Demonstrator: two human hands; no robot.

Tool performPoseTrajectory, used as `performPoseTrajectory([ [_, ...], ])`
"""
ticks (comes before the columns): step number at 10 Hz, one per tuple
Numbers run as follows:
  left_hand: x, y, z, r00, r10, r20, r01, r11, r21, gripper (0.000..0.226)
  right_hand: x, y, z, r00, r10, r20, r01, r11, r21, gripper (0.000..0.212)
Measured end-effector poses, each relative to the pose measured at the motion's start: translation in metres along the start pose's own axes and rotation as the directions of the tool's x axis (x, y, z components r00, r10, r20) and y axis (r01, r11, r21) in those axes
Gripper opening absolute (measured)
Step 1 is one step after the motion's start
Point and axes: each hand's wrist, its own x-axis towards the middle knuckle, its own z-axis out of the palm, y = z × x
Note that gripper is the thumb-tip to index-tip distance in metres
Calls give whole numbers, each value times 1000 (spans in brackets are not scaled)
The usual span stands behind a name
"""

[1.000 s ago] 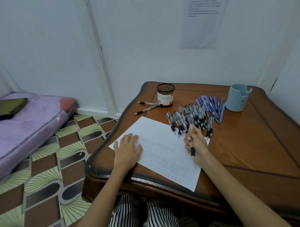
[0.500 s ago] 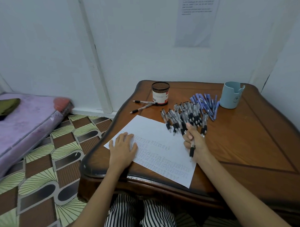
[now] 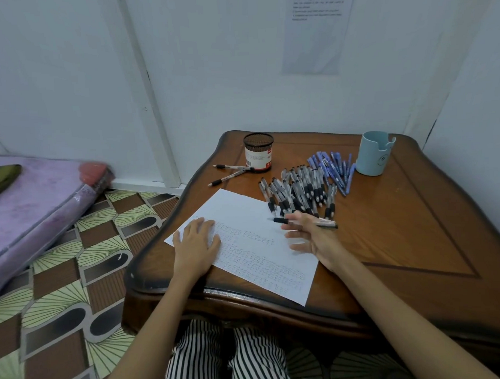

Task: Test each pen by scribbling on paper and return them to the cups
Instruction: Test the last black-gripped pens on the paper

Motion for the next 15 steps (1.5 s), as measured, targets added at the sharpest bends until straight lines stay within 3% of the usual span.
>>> performPoseTrajectory([
  [1, 0, 0, 0, 1000, 4, -1, -4, 1000, 2, 44, 5, 5, 4, 993, -92, -76, 79, 983, -166, 23],
  [2, 0, -1, 1, 1000, 6, -3, -6, 1000, 4, 44, 2, 5, 1, 991, -135, 20, 136, 954, -267, 10],
  [3, 0, -2, 1, 1000, 5, -4, -5, 1000, 12, 44, -12, 5, -3, 983, -117, 142, 153, 948, -279, 11],
  [5, 1, -1, 1, 1000, 4, 2, -4, 1000, 21, 45, -42, 13, -13, 962, -270, -39, 226, 869, -440, 40],
  [6, 1, -1, 0, 1000, 4, 1, -4, 1000, 13, 45, -47, 14, -15, 953, -302, -39, 238, 819, -523, 44],
  [10, 0, -1, -1, 1000, 5, -6, -5, 1000, -2, 44, -41, 20, -18, 940, -340, 14, 288, 775, -562, 49],
  [15, 0, 1, -1, 1000, 5, -8, -5, 1000, 6, 44, -37, 24, -18, 912, -408, -50, 309, 761, -571, 47],
])
